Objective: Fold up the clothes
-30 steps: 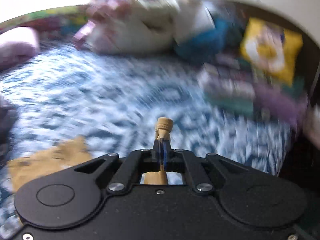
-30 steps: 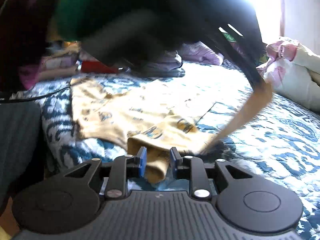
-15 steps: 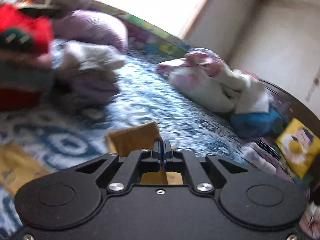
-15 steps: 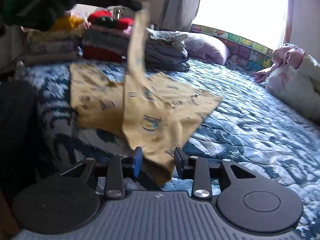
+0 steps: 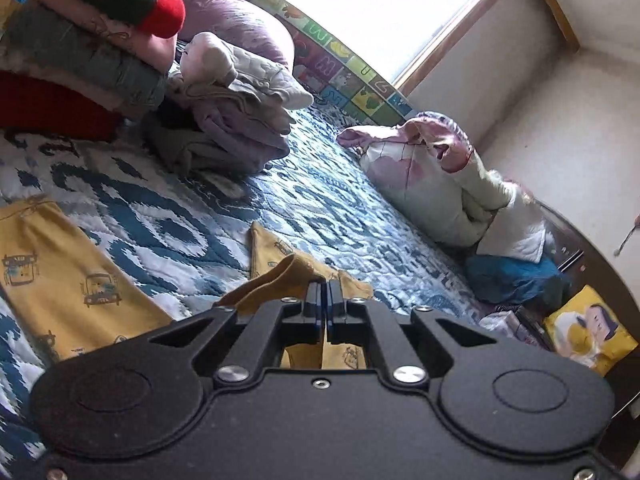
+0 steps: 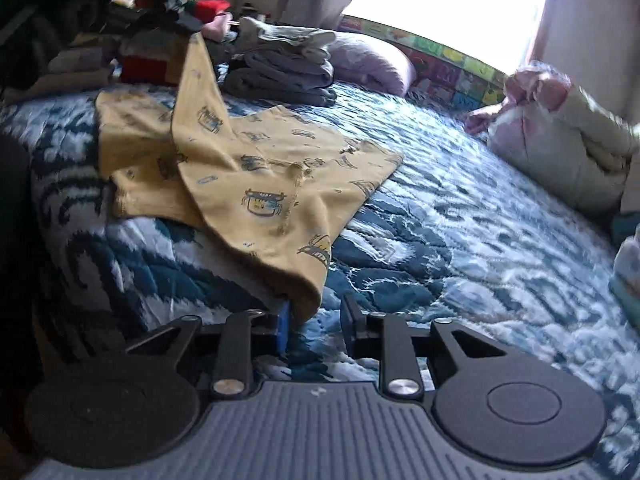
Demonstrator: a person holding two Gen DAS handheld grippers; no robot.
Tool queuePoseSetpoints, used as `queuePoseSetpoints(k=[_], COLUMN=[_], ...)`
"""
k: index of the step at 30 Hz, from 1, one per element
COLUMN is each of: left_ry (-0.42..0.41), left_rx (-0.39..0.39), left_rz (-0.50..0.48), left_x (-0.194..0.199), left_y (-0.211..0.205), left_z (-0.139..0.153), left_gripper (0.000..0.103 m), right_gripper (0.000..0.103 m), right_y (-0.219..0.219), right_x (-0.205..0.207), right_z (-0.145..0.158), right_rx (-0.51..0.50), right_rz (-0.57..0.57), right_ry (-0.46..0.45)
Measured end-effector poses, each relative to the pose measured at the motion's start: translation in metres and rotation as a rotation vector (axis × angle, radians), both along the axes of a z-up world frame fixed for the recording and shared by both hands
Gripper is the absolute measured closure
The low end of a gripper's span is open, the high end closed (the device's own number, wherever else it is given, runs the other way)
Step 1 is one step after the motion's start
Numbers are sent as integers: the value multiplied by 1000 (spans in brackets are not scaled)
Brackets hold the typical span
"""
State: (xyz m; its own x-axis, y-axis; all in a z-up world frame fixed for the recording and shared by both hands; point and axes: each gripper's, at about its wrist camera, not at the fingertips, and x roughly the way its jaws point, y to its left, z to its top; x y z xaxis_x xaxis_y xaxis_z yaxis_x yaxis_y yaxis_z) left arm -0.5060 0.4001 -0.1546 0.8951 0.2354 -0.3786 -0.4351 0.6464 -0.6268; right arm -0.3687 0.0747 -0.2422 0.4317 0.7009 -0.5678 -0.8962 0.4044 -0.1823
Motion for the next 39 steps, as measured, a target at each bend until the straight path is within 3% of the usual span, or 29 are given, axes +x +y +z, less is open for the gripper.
queuePoseSetpoints(k=[4,6,7,13,17,20,23,27,29,31,32,34,39], left_ry=[-14,-29,-36,-75,-60,-66,-71,-37,-6,49,83,134,124], left_rx=[-6,-3,-2,8,-14,-30,-32,-35,-73,-98,-94,-91,-203], left_rz=[-1,1,2,9,27,39,48,47,52,85,97,108,144], left_x=[-2,-4,-5,-10,-14,-20,-23,-23,-23,-25,-26,-30,-41], left_y=[2,3,3,7,13,17,19,20,24,27,27,26,36], left_z=[-1,2,3,11,-1,-9,-11,-14,-19,-25,-28,-32,-52], left_gripper=[102,102,102,102,102,102,102,102,93,57,56,56,57], right_gripper=[78,95,98,99,95,72,74,76,76,74,74,76,77], right_y=[-2,-2,-1,1,8,-1,-12,-9,2,18,21,15,3], right_x=[-2,-2,-1,-3,-17,-25,-26,-23,-19,-13,-12,-22,-33], right_z=[6,8,8,16,9,15,16,28,25,6,0,6,21], right_rx=[54,66,68,48,-43,-46,-12,142,141,32,0,14,98], right_rz=[10,6,-11,-128,-100,-55,-21,4,21,32,39,68,74], right_ry=[51,80,99,164,78,51,51,-4,-1,66,86,40,-40])
